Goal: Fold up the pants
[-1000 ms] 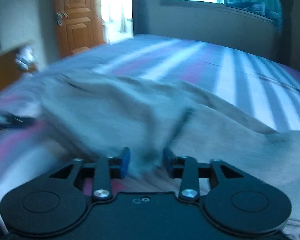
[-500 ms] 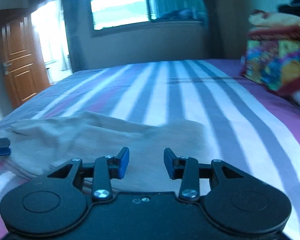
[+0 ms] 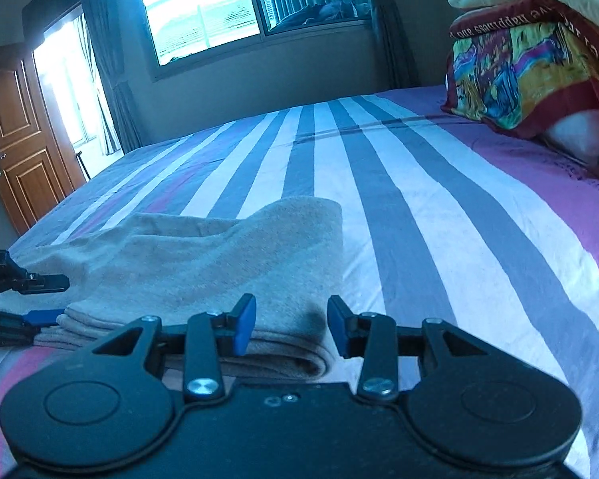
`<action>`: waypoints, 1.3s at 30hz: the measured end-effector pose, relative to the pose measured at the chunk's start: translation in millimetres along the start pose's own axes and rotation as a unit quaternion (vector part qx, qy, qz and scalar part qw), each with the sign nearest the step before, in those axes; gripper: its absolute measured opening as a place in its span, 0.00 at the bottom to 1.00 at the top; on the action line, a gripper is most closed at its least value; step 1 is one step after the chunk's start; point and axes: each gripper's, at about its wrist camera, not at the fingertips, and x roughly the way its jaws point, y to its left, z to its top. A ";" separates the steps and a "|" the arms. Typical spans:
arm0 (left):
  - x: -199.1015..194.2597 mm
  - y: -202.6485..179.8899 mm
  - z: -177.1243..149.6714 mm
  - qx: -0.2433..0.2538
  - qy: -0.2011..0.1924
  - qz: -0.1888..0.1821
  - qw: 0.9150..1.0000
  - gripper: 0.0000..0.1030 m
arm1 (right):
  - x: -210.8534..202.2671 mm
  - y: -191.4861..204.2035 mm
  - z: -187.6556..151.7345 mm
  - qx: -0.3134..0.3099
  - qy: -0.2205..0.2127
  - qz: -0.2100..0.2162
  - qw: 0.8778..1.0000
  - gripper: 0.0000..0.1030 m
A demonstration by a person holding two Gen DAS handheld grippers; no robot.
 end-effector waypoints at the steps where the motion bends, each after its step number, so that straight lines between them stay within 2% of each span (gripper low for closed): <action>1: -2.4 -0.8 0.0 0.000 -0.006 -0.005 1.000 0.44 | 0.2 -0.8 -0.7 0.001 0.000 0.001 1.000 0.38; 6: -13.8 -7.4 6.9 0.005 -0.030 -0.030 0.999 0.44 | -1.4 -6.0 -0.5 0.007 -0.004 -0.001 1.000 0.38; 10: -0.4 -11.6 7.0 0.014 0.004 -0.010 1.000 0.44 | -0.4 -10.3 -0.4 0.010 -0.003 -0.004 1.000 0.38; 12: 2.7 -9.3 3.7 0.013 0.007 0.006 1.000 0.44 | 0.0 -11.6 0.2 0.010 -0.004 -0.007 1.000 0.38; 16: 2.5 -3.0 0.2 -0.001 0.004 -0.005 1.000 0.44 | -2.3 -16.6 2.7 0.013 -0.008 -0.015 1.000 0.39; 22: 24.7 9.3 -1.8 -0.035 0.029 -0.035 0.998 0.43 | -1.9 -22.8 5.4 0.022 -0.007 -0.020 1.000 0.39; 23: 30.2 9.1 -2.2 -0.038 0.029 -0.040 0.998 0.20 | -2.6 -23.4 5.6 0.023 -0.007 -0.021 0.999 0.39; 24: 31.2 9.6 -4.5 -0.034 0.028 -0.036 0.998 0.09 | -3.3 -23.7 6.0 0.023 -0.008 -0.022 0.999 0.39; 25: 29.8 6.6 -6.5 -0.025 0.019 -0.032 0.999 0.08 | -4.0 -23.9 6.5 0.022 -0.008 -0.023 0.999 0.39; 27: 13.0 1.8 -10.9 -0.016 -0.024 -0.064 0.998 0.08 | -6.2 -24.8 7.0 0.021 -0.010 -0.026 0.999 0.39; 30: -9.6 6.3 -16.2 0.000 -0.057 -0.050 0.997 0.08 | -10.0 -27.8 8.1 0.023 -0.014 -0.030 0.999 0.38; 32: -3.2 19.6 -16.8 -0.004 -0.033 -0.020 0.999 0.08 | -10.6 -28.8 7.0 0.025 -0.014 -0.031 0.999 0.39; 34: 5.7 27.7 -19.5 -0.010 -0.007 -0.027 1.000 0.09 | -7.2 -28.6 4.8 0.025 -0.011 -0.032 0.999 0.40; 37: 3.6 21.4 -19.4 -0.004 -0.002 -0.030 1.000 0.09 | -5.0 -27.0 3.7 0.033 -0.006 -0.030 0.999 0.39; 39: -3.6 15.6 -19.2 0.010 -0.003 -0.032 0.999 0.15 | -7.1 -24.0 3.1 0.025 -0.009 -0.030 0.999 0.39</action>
